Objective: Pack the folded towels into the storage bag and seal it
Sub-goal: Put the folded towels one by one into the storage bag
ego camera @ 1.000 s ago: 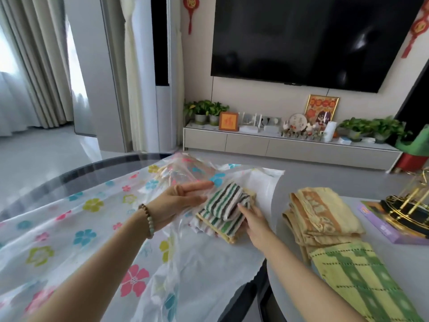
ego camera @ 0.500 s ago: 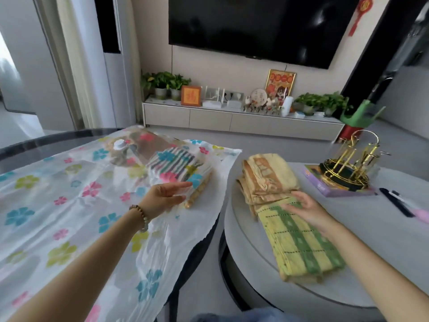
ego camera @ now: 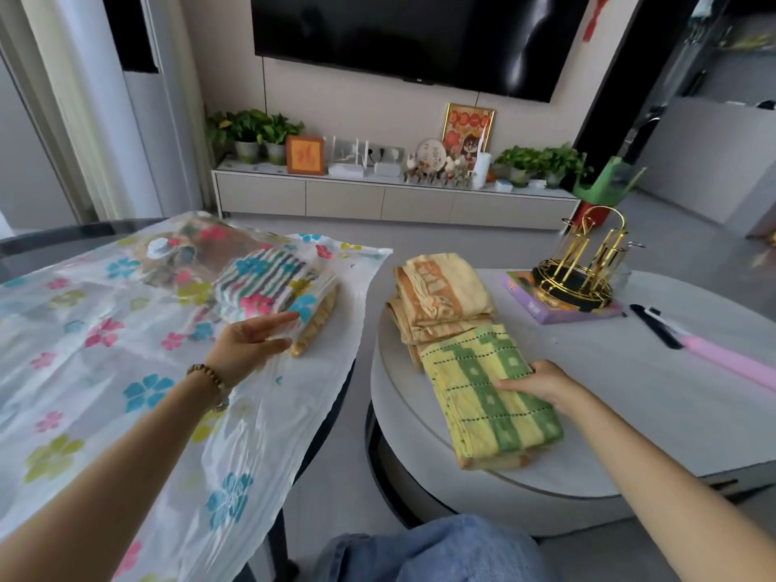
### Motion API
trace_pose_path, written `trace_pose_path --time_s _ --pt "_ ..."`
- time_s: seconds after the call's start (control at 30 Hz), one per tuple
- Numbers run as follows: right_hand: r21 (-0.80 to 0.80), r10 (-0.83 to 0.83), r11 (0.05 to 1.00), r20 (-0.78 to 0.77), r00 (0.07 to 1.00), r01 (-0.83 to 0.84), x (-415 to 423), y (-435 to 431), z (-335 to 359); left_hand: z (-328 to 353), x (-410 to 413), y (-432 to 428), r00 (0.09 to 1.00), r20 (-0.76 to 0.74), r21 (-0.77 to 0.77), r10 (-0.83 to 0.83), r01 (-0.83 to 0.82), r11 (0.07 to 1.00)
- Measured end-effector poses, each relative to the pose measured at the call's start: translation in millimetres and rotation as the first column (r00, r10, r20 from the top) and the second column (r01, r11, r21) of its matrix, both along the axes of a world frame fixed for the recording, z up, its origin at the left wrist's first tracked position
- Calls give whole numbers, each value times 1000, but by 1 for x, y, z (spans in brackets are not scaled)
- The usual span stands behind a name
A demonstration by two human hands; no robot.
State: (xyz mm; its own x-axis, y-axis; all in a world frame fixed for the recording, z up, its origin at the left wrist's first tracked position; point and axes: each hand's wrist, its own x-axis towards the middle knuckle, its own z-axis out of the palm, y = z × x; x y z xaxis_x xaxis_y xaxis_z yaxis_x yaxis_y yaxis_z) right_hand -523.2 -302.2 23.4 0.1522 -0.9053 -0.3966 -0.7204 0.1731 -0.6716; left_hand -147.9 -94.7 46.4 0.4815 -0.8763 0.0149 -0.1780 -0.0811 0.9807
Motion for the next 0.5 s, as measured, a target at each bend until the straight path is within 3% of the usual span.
trace_pose_path --time_s 0.13,0.27,0.4,0.5 --pt "43 51 998 49 997 -53 3 7 13 7 0 4 996 67 -19 50 -49 999" --pt "104 164 974 275 947 -199 29 36 55 26 0 11 981 162 -61 107 -98 993" --pt "80 297 920 495 816 -383 70 60 86 59 23 24 994 96 -83 59 -51 995" --pt "60 310 879 684 661 -474 118 80 88 90 57 45 999 42 -104 5 0 995"
